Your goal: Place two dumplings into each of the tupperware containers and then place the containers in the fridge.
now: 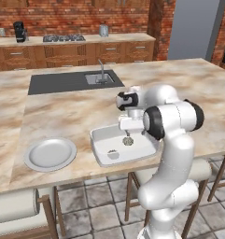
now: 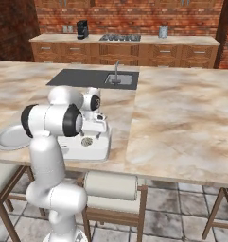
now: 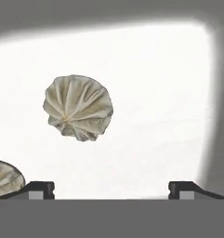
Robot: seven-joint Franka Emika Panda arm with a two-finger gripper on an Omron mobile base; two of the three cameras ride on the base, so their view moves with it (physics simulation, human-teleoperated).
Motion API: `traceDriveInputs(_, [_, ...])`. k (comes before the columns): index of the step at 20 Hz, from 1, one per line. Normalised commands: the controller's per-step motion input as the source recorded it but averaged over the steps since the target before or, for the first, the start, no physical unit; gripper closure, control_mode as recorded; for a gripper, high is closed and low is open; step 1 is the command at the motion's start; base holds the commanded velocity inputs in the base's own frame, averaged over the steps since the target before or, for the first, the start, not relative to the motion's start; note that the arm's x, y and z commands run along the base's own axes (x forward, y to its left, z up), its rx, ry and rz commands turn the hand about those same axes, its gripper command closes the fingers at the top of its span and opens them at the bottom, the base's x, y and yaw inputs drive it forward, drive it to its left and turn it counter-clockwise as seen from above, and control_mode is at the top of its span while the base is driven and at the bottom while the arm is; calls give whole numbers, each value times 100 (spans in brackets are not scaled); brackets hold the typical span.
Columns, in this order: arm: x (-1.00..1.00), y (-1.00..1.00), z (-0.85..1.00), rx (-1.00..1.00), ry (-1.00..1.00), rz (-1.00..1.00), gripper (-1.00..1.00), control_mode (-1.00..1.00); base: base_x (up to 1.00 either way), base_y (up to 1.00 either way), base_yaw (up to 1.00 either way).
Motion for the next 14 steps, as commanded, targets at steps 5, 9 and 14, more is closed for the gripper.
traceDriveInputs(5, [-25, -46, 56, 6, -32, 1, -100, -100, 0, 0, 0])
traceDriveInputs(9, [-29, -57, 17, 7, -42, 8, -100, -100, 0, 0, 0])
traceDriveInputs(14, [20, -52, 3, 1, -4, 8, -100, -100, 0, 0, 0])
